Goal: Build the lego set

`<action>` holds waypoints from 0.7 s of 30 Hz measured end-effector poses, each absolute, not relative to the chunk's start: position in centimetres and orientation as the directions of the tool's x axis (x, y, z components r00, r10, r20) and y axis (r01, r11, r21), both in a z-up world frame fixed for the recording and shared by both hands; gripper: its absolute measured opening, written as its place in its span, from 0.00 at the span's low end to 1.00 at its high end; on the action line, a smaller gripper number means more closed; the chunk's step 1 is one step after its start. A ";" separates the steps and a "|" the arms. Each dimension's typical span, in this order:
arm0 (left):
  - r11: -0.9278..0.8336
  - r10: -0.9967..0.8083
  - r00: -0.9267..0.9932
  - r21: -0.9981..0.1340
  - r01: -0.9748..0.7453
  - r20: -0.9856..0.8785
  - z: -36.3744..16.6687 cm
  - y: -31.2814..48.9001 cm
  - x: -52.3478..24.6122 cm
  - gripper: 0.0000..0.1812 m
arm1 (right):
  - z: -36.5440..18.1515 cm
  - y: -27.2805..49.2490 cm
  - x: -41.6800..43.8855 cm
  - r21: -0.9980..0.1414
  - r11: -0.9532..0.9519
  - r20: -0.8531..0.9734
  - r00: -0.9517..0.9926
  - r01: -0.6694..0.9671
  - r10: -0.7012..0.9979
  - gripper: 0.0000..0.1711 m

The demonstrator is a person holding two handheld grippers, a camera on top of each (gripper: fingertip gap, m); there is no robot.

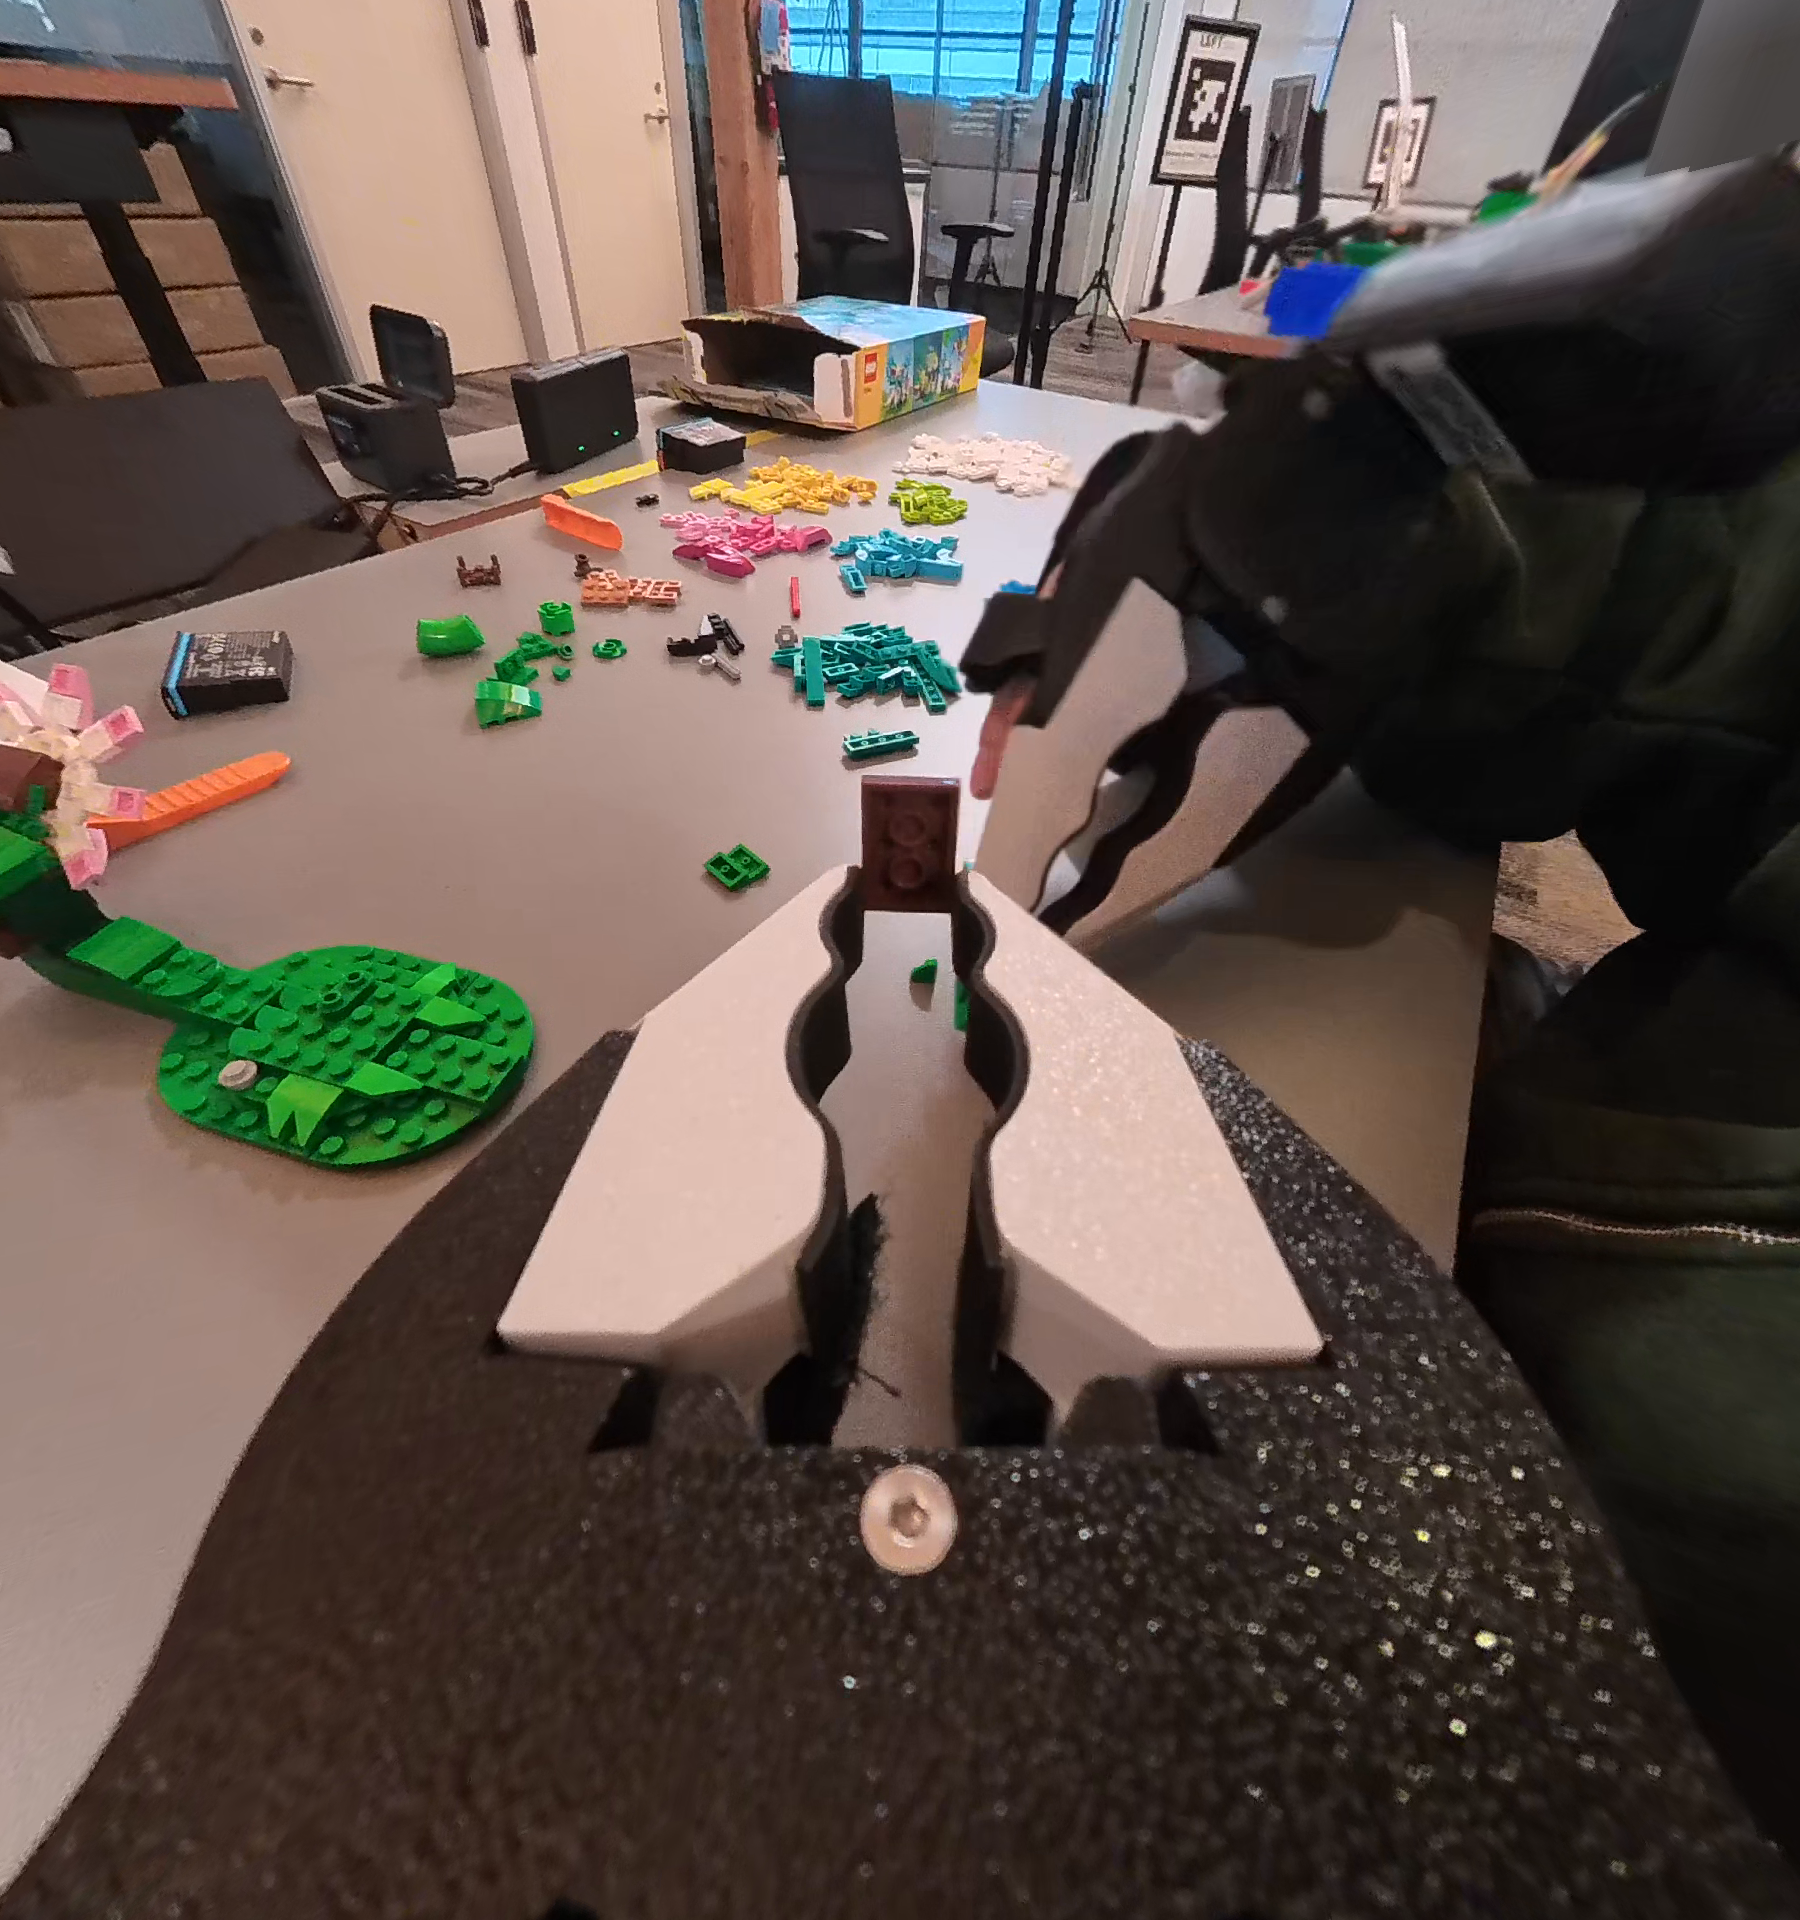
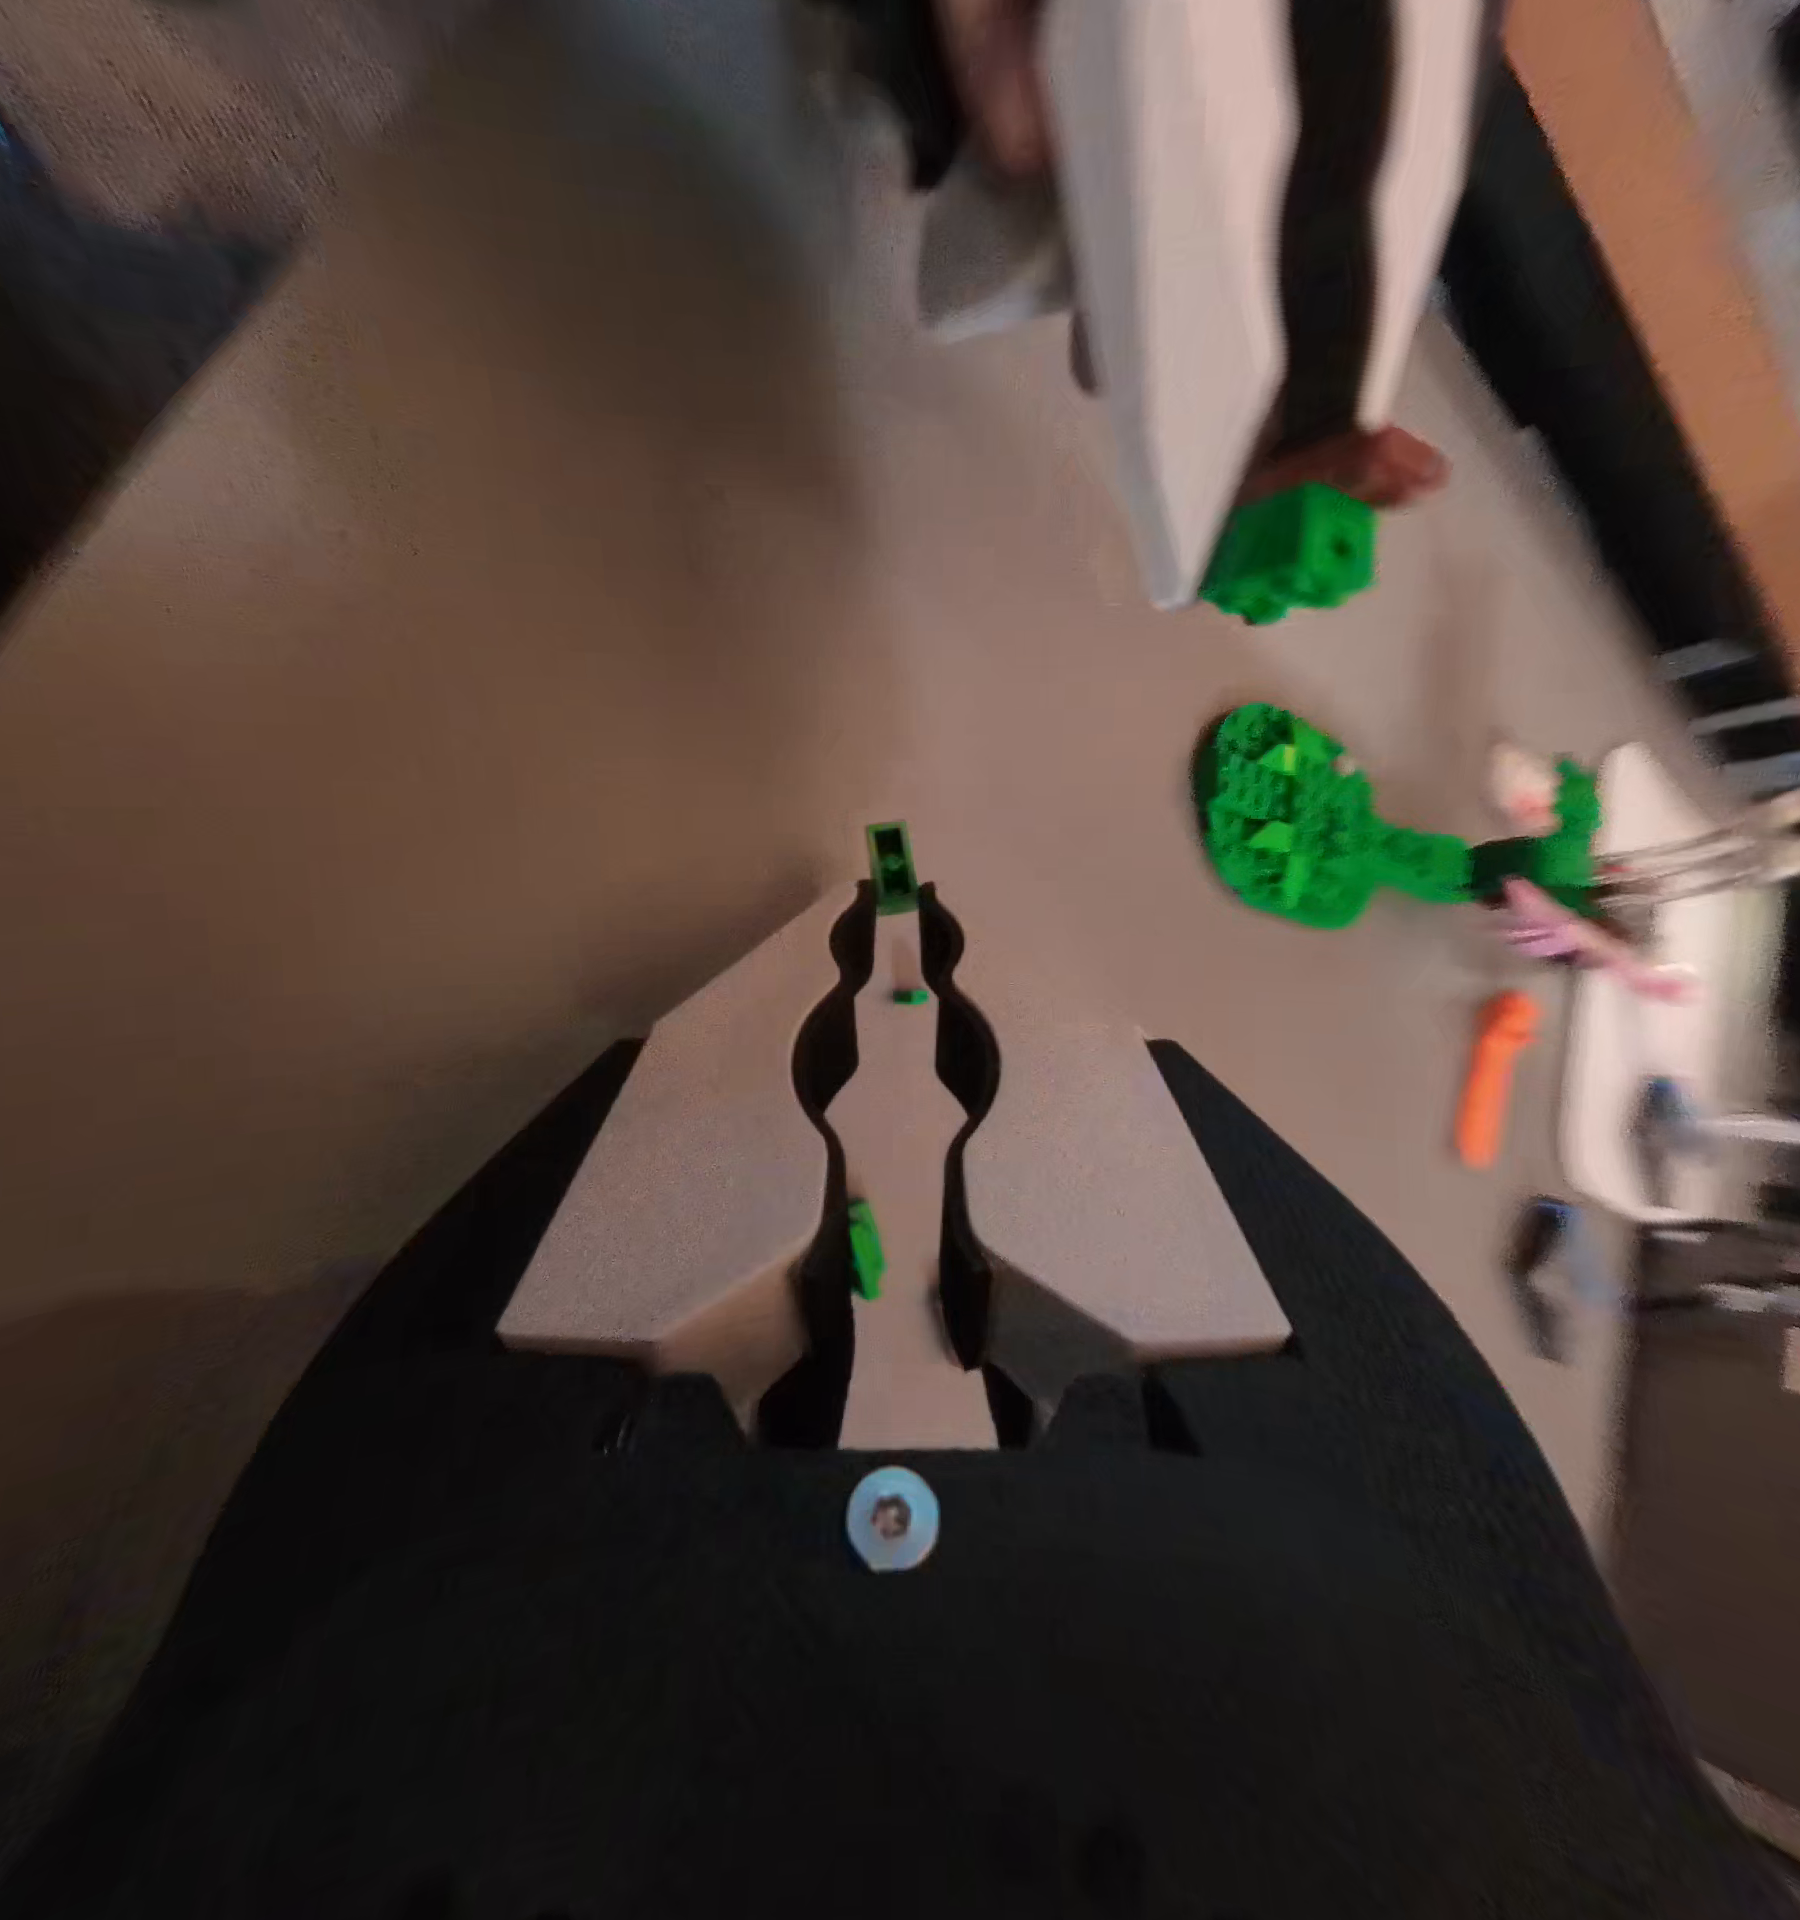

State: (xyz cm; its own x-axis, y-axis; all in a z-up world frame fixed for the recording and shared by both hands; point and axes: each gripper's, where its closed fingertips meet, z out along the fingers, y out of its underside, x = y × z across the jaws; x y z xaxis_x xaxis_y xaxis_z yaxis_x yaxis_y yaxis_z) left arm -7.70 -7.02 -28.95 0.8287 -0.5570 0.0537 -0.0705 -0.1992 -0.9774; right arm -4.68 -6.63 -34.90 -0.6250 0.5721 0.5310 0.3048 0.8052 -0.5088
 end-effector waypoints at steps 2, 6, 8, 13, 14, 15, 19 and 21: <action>-0.200 -0.556 0.829 -0.977 -0.069 0.055 -29.0 -7.0 -7.7 0.08 | -35.5 -6.1 -4.7 -0.331 0.904 0.667 -0.611 0.270 0.426 0.03; -0.201 -0.553 0.832 -0.977 -0.075 0.049 -29.0 -7.0 -7.8 0.08 | -36.2 -5.2 -4.6 -0.101 0.957 0.767 -0.591 0.271 0.249 0.04; -0.199 -0.551 0.833 -0.977 -0.075 0.049 -28.9 -7.0 -7.8 0.08 | -36.5 -4.8 -4.3 -0.041 0.956 0.771 -0.600 0.290 0.215 0.04; -0.203 -0.553 0.831 -0.976 -0.075 0.051 -28.9 -7.0 -7.8 0.08 | -36.6 -5.0 -3.8 -0.042 0.946 0.754 -0.612 0.321 0.241 0.04; -0.205 -0.555 0.830 -0.976 -0.075 0.053 -29.0 -7.0 -7.7 0.07 | -36.5 -5.1 -3.7 -0.066 0.941 0.745 -0.611 0.332 0.267 0.06; -0.207 -0.557 0.829 -0.975 -0.076 0.053 -29.0 -7.0 -7.6 0.08 | -36.4 -5.2 -3.5 -0.107 0.933 0.727 -0.613 0.345 0.310 0.08; -0.208 -0.562 0.825 -0.975 -0.081 0.051 -29.0 -7.0 -7.5 0.07 | -35.9 -6.4 -3.0 -0.438 0.782 0.496 -0.606 0.444 0.621 0.14; -0.208 -0.565 0.824 -0.975 -0.081 0.051 -28.9 -7.1 -7.4 0.08 | -35.8 -6.3 -3.0 -0.523 0.705 0.383 -0.606 0.480 0.697 0.15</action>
State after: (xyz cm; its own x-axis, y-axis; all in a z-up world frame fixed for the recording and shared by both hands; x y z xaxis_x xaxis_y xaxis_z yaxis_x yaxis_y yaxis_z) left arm -7.43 -7.06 -28.95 0.8237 -0.5647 0.0515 -0.0815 -0.2076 -0.9748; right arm -3.03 -6.33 -35.85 -0.6063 0.6968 0.3832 0.4795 0.7048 -0.5228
